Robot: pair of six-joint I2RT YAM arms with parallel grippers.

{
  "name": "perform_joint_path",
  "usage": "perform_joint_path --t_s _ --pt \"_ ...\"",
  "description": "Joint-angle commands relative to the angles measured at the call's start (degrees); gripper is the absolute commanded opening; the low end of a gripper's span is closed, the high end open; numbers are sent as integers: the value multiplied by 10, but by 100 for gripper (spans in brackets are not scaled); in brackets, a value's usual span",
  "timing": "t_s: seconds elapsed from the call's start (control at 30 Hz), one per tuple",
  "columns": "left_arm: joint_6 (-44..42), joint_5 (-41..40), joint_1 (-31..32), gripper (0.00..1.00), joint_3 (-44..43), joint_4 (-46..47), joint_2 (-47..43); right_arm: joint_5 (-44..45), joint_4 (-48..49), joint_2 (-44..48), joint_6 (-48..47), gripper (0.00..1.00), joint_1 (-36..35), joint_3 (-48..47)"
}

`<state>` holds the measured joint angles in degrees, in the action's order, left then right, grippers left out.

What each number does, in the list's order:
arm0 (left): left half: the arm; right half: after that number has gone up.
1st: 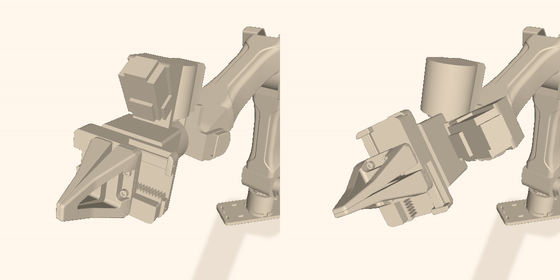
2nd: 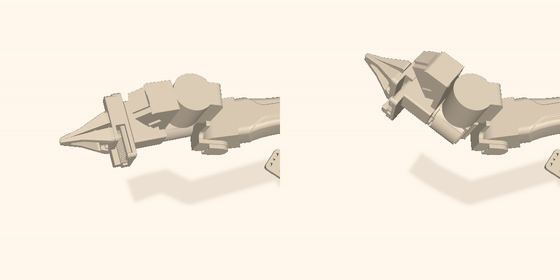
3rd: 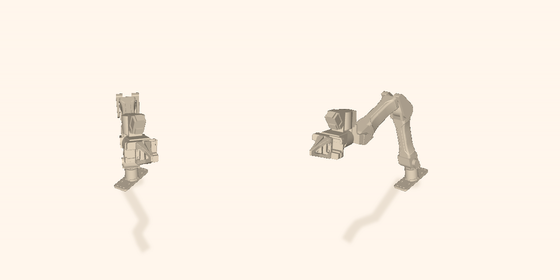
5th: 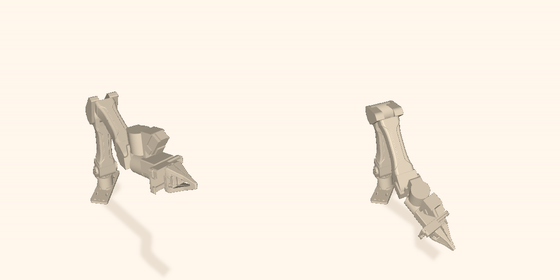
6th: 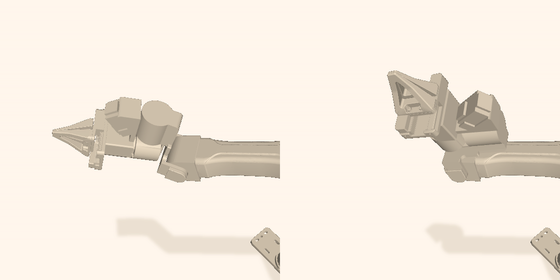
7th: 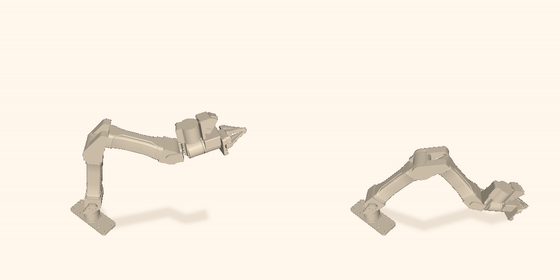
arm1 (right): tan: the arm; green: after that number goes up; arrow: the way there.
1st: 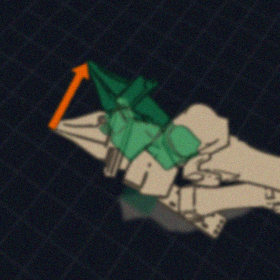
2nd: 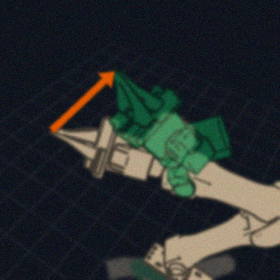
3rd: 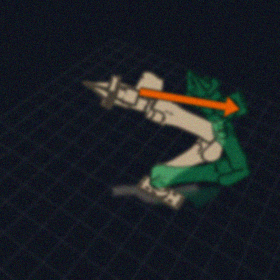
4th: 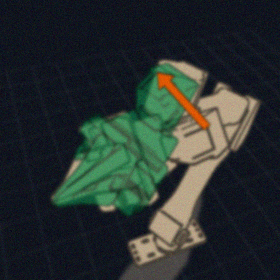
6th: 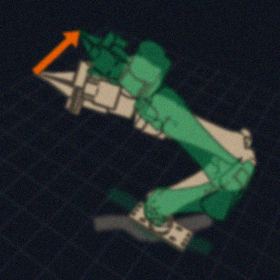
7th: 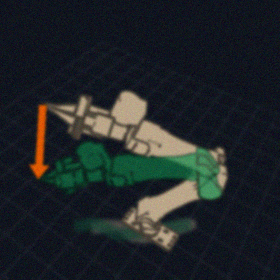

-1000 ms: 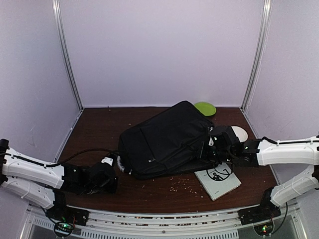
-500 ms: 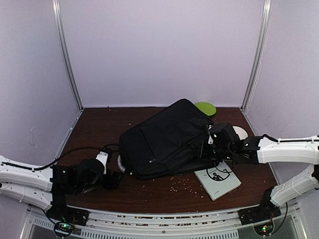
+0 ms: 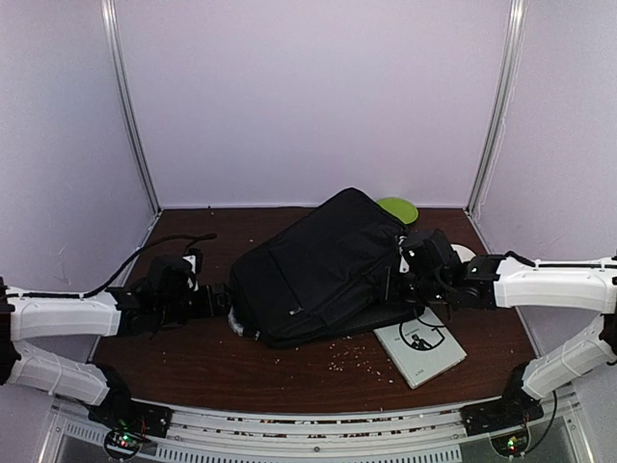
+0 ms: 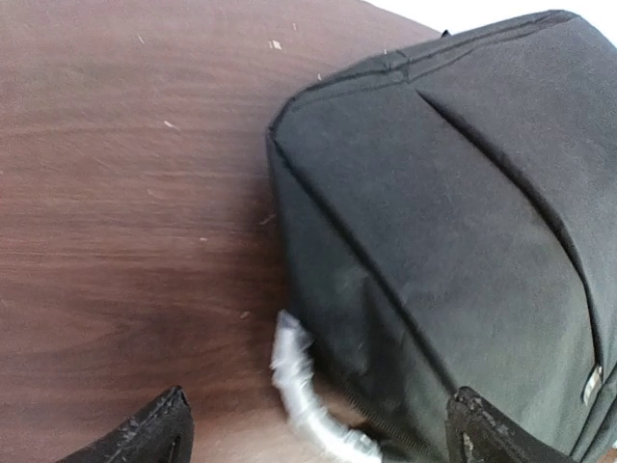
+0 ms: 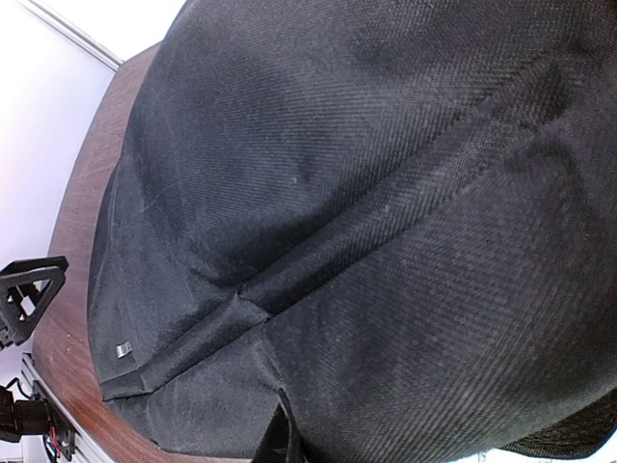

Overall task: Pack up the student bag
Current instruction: Unzip the student bag at the center of the board.

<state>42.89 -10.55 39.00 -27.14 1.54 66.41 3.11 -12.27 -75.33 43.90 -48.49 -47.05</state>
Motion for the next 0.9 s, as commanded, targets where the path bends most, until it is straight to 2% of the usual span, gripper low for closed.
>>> perform_joint_path --t_s 0.0,0.17,0.23,0.33,0.43,0.53,0.67,0.87 --pt "37 104 -32 94 -38 80 69 25 -13 -14 -49 0 9 -39" --pt "60 139 -58 93 -69 112 153 -2 -5 -32 -71 0 11 -54" --pt "63 153 -63 86 -73 131 183 -16 -2 -39 -83 0 12 -62" --pt "64 171 -65 64 -73 164 209 -33 -7 -49 -105 0 12 -82" --pt "70 176 -65 32 -57 195 204 -39 -23 -52 -124 0 12 -106" --pt "72 161 -65 0 -35 204 158 -40 -38 -51 -146 0 12 -138" --pt "74 115 -63 0 -4 160 43 -35 -71 -67 -174 0 13 -225" --pt "78 50 -45 0 25 76 -114 -44 -92 -139 -177 0 14 -342"
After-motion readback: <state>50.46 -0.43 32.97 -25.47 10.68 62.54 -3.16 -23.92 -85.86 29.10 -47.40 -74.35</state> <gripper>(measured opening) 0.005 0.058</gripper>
